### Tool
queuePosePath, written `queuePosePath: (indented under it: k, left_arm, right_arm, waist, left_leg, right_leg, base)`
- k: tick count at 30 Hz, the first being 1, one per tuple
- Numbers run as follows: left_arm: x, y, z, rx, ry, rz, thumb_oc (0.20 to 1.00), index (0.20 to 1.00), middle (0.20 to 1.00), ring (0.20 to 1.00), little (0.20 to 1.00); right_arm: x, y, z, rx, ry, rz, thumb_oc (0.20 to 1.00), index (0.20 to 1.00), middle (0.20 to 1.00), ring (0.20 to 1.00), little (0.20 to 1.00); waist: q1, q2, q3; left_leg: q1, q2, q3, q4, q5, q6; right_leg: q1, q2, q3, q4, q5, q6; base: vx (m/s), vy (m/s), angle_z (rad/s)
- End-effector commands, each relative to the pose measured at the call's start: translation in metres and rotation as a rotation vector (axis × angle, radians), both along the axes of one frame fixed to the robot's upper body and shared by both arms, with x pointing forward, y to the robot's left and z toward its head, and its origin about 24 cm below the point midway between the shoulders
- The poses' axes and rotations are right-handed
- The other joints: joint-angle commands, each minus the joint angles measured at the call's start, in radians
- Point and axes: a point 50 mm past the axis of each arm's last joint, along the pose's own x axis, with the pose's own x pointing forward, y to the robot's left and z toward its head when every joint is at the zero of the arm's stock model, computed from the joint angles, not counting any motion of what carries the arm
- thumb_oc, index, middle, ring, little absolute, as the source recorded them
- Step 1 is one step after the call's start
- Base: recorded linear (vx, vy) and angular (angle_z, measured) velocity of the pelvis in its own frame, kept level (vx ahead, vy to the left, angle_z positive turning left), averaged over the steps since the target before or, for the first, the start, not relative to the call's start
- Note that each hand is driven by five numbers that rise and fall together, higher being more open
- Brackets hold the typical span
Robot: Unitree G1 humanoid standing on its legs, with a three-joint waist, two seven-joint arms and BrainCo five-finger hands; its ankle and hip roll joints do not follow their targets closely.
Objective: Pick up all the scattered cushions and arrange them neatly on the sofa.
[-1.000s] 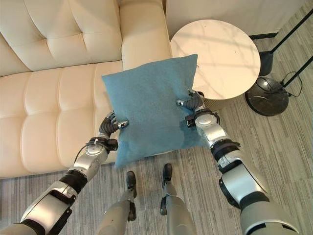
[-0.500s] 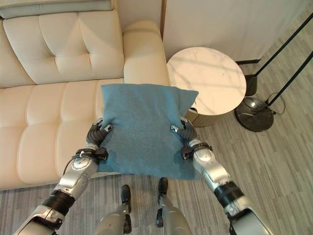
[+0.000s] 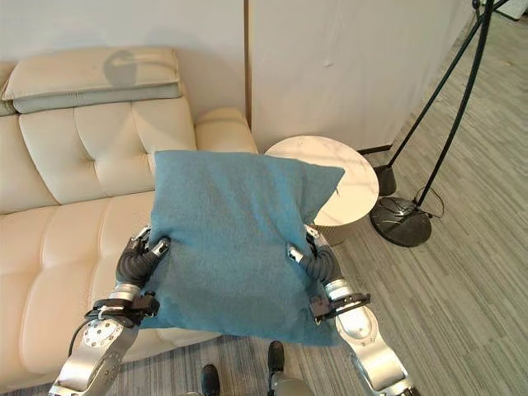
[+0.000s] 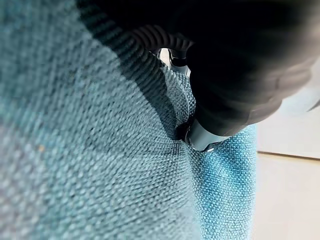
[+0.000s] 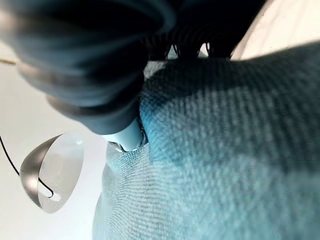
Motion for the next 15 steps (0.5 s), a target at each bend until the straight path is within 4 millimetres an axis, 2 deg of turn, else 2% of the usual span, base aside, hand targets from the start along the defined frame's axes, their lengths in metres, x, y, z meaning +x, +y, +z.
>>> queuePosePath:
  k: [1, 2, 3, 4, 5, 6, 8, 9, 10, 11, 12, 13, 14, 15]
  left_arm:
    - [0.019, -0.045, 0.063, 0.016, -0.351, -0.223, 0.2, 0.2, 0.2, 0.2, 0.2]
    - [0.021, -0.048, 0.064, 0.024, -0.354, -0.247, 0.2, 0.2, 0.2, 0.2, 0.2]
    - [0.021, -0.049, 0.064, 0.024, -0.354, -0.247, 0.2, 0.2, 0.2, 0.2, 0.2]
    - [0.023, -0.05, 0.064, 0.03, -0.35, -0.255, 0.2, 0.2, 0.2, 0.2, 0.2]
    - [0.023, -0.05, 0.064, 0.031, -0.349, -0.256, 0.2, 0.2, 0.2, 0.2, 0.2]
    - [0.022, -0.051, 0.064, 0.016, -0.349, -0.262, 0.2, 0.2, 0.2, 0.2, 0.2]
    - [0.024, -0.052, 0.065, 0.012, -0.352, -0.268, 0.2, 0.2, 0.2, 0.2, 0.2]
    - [0.024, -0.054, 0.065, 0.004, -0.351, -0.277, 0.2, 0.2, 0.2, 0.2, 0.2]
    - [0.024, -0.056, 0.065, -0.007, -0.352, -0.283, 0.2, 0.2, 0.2, 0.2, 0.2]
    - [0.024, -0.056, 0.065, -0.008, -0.352, -0.283, 0.2, 0.2, 0.2, 0.2, 0.2]
    - [0.027, -0.062, 0.065, -0.032, -0.349, -0.295, 0.2, 0.2, 0.2, 0.2, 0.2]
    - [0.03, -0.068, 0.068, -0.054, -0.359, -0.311, 0.2, 0.2, 0.2, 0.2, 0.2]
    - [0.03, -0.068, 0.068, -0.054, -0.359, -0.311, 0.2, 0.2, 0.2, 0.2, 0.2]
    - [0.029, -0.07, 0.068, -0.061, -0.359, -0.323, 0.2, 0.2, 0.2, 0.2, 0.2]
  right_arm:
    - [0.002, 0.041, 0.056, 0.106, -0.31, 0.205, 0.2, 0.2, 0.2, 0.2, 0.2]
    - [0.003, 0.037, 0.057, 0.097, -0.318, 0.185, 0.2, 0.2, 0.2, 0.2, 0.2]
    - [0.003, 0.036, 0.057, 0.098, -0.318, 0.184, 0.2, 0.2, 0.2, 0.2, 0.2]
    - [0.004, 0.03, 0.057, 0.09, -0.322, 0.151, 0.2, 0.2, 0.2, 0.2, 0.2]
    - [0.004, 0.029, 0.057, 0.09, -0.322, 0.15, 0.2, 0.2, 0.2, 0.2, 0.2]
    - [0.005, 0.028, 0.057, 0.091, -0.318, 0.144, 0.2, 0.2, 0.2, 0.2, 0.2]
    - [0.007, 0.025, 0.058, 0.115, -0.317, 0.129, 0.2, 0.2, 0.2, 0.2, 0.2]
    - [0.008, 0.022, 0.06, 0.122, -0.324, 0.115, 0.2, 0.2, 0.2, 0.2, 0.2]
    - [0.008, 0.021, 0.06, 0.123, -0.324, 0.113, 0.2, 0.2, 0.2, 0.2, 0.2]
    - [0.008, 0.02, 0.06, 0.122, -0.324, 0.113, 0.2, 0.2, 0.2, 0.2, 0.2]
    - [0.009, 0.016, 0.061, 0.105, -0.332, 0.094, 0.2, 0.2, 0.2, 0.2, 0.2]
    - [0.012, 0.013, 0.064, 0.089, -0.341, 0.082, 0.2, 0.2, 0.2, 0.2, 0.2]
    - [0.012, 0.013, 0.064, 0.089, -0.341, 0.082, 0.2, 0.2, 0.2, 0.2, 0.2]
    - [0.01, 0.012, 0.064, 0.096, -0.338, 0.087, 0.2, 0.2, 0.2, 0.2, 0.2]
  waist:
    - [-0.009, 0.033, 0.01]
    - [-0.003, 0.037, 0.002]
    - [-0.004, 0.035, 0.002]
    - [0.005, 0.03, -0.015]
    - [0.004, 0.03, -0.016]
    - [0.014, 0.028, -0.025]
    - [0.036, 0.021, -0.03]
    - [0.041, 0.024, -0.032]
    - [0.045, 0.03, -0.028]
    - [0.043, 0.032, -0.03]
    - [0.042, 0.048, -0.002]
    - [0.024, 0.05, 0.018]
    - [0.022, 0.051, 0.018]
    - [0.009, 0.04, 0.019]
  left_leg:
    - [-0.005, 0.006, -0.106, -0.007, -0.039, 0.004]
    - [-0.036, 0.01, -0.126, -0.005, -0.015, 0.002]
    - [-0.036, 0.008, -0.127, -0.004, -0.016, 0.002]
    - [-0.078, 0.0, -0.154, -0.007, 0.012, -0.004]
    - [-0.079, 0.0, -0.155, -0.007, 0.012, -0.004]
    - [-0.095, -0.005, -0.168, -0.007, 0.022, -0.007]
    - [-0.16, -0.015, -0.17, -0.007, 0.061, -0.033]
    - [-0.195, -0.015, -0.173, -0.003, 0.08, -0.05]
    - [-0.216, -0.015, -0.176, -0.001, 0.093, -0.066]
    - [-0.218, -0.014, -0.179, -0.001, 0.094, -0.067]
    - [-0.253, -0.011, -0.174, 0.015, 0.116, -0.101]
    - [-0.266, -0.001, -0.117, 0.076, 0.082, -0.087]
    - [-0.268, -0.001, -0.118, 0.083, 0.077, -0.087]
    - [-0.262, 0.004, -0.091, 0.133, 0.03, -0.066]
  right_leg:
    - [0.022, 0.017, 0.027, 0.329, -0.279, 0.071]
    - [0.047, 0.038, 0.048, 0.401, -0.303, 0.055]
    - [0.045, 0.035, 0.046, 0.406, -0.307, 0.055]
    - [0.084, 0.063, 0.087, 0.431, -0.317, 0.047]
    - [0.085, 0.062, 0.086, 0.43, -0.317, 0.047]
    - [0.111, 0.065, 0.09, 0.394, -0.347, 0.033]
    - [0.191, 0.082, 0.092, 0.23, -0.398, -0.005]
    - [0.217, 0.089, 0.087, 0.15, -0.405, -0.023]
    - [0.219, 0.099, 0.089, 0.119, -0.406, -0.032]
    - [0.219, 0.1, 0.087, 0.115, -0.404, -0.033]
    - [0.216, 0.107, 0.069, 0.075, -0.383, -0.042]
    - [0.197, 0.091, 0.028, 0.056, -0.354, -0.038]
    - [0.198, 0.09, 0.026, 0.054, -0.355, -0.038]
    - [0.186, 0.071, 0.007, 0.052, -0.339, -0.034]
  base:
    - [-0.36, -0.032, -0.15]
    - [-0.27, -0.046, 0.08]
    - [-0.34, -0.139, 0.43]
    - [-0.18, -0.095, 0.49]
    - [-0.21, -0.109, 0.67]
    - [-0.09, -0.058, 0.51]
    - [-0.23, -0.122, 0.36]
    - [-0.3, -0.137, 0.24]
    - [-0.2, -0.091, 0.21]
    - [-0.29, -0.08, 0.26]
    - [-0.45, -0.029, 0.5]
    - [-0.45, -0.026, 0.64]
    - [-0.35, 0.015, 0.87]
    - [-0.15, 0.007, 0.81]
